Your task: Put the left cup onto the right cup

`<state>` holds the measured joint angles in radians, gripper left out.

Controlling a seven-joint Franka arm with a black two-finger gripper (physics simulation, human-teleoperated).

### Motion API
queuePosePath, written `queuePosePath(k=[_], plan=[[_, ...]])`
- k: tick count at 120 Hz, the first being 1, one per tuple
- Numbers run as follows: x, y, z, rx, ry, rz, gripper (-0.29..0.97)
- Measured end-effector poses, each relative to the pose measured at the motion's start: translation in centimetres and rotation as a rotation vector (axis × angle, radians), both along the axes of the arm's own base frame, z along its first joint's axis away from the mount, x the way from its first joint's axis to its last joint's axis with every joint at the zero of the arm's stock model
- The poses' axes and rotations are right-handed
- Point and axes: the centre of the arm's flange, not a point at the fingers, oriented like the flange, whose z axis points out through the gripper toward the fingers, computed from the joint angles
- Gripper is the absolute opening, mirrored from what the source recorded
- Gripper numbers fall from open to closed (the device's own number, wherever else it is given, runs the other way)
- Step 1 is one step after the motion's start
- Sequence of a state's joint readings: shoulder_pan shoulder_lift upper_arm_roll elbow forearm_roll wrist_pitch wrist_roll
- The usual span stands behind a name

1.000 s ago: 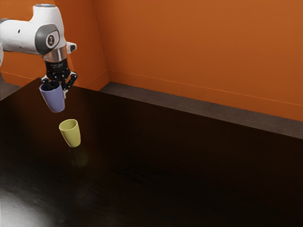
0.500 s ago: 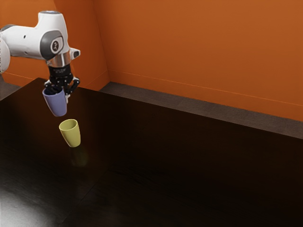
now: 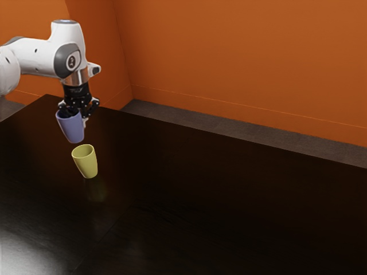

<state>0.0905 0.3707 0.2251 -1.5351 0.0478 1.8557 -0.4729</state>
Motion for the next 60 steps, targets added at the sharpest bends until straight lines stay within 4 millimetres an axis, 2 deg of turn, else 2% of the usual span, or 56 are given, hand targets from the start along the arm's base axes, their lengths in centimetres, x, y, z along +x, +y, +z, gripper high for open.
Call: queuePosePath(k=[45, 60], plan=[[0.7, 0.2, -1.4, -0.015, 0.006, -0.015, -0.1], [0.6, 0.9, -1.4, -0.016, -0.004, -0.006, -0.1]])
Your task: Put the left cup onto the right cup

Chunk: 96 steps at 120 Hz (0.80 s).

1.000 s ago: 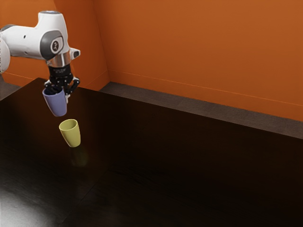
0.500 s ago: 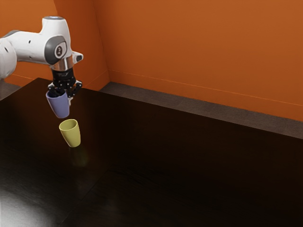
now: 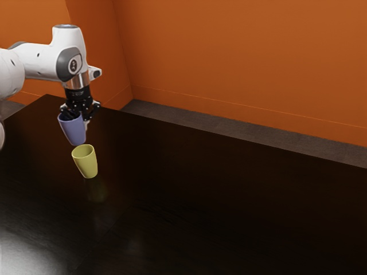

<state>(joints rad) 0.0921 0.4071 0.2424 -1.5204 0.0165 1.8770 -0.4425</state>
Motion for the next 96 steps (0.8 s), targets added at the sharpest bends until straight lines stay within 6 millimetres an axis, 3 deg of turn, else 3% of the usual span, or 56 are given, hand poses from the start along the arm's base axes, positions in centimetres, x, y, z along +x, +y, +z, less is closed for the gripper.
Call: queuePosePath(k=[96], plan=[[0.1, -0.5, -1.5, -0.02, 0.002, 0.006, -0.1]])
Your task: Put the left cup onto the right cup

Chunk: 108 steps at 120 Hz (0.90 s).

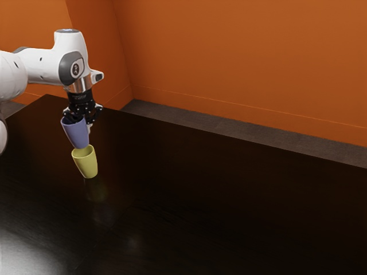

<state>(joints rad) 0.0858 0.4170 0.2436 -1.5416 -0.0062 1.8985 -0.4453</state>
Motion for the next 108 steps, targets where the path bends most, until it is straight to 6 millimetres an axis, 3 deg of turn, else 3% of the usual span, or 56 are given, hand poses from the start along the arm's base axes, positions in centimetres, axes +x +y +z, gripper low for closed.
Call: queuePosePath(k=[35, 108], plan=[[-1.1, -0.1, -0.8, -0.014, 0.006, 0.02, -0.1], [-0.5, 0.2, -1.8, -0.005, 0.0, 0.029, -0.1]])
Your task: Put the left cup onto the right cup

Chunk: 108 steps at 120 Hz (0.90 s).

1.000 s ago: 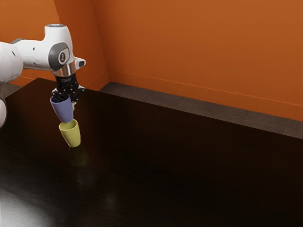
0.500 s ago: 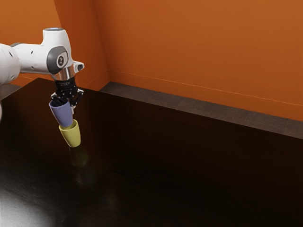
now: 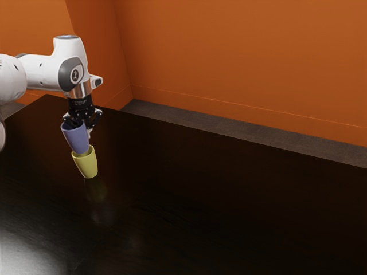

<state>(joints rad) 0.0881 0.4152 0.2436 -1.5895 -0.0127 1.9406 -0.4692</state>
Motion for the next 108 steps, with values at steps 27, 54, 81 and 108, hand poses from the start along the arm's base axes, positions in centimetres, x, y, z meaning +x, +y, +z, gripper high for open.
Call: queuePosePath(k=[27, 54, 81, 108], plan=[[0.1, 0.1, -1.0, 0.0, 0.005, 0.003, -0.1], [0.3, 0.1, -1.2, 0.003, 0.002, 0.003, -0.1], [0.4, 0.1, -1.5, 0.005, -0.002, 0.002, -0.1], [0.6, 0.2, -2.2, 0.005, 0.005, 0.002, -0.1]])
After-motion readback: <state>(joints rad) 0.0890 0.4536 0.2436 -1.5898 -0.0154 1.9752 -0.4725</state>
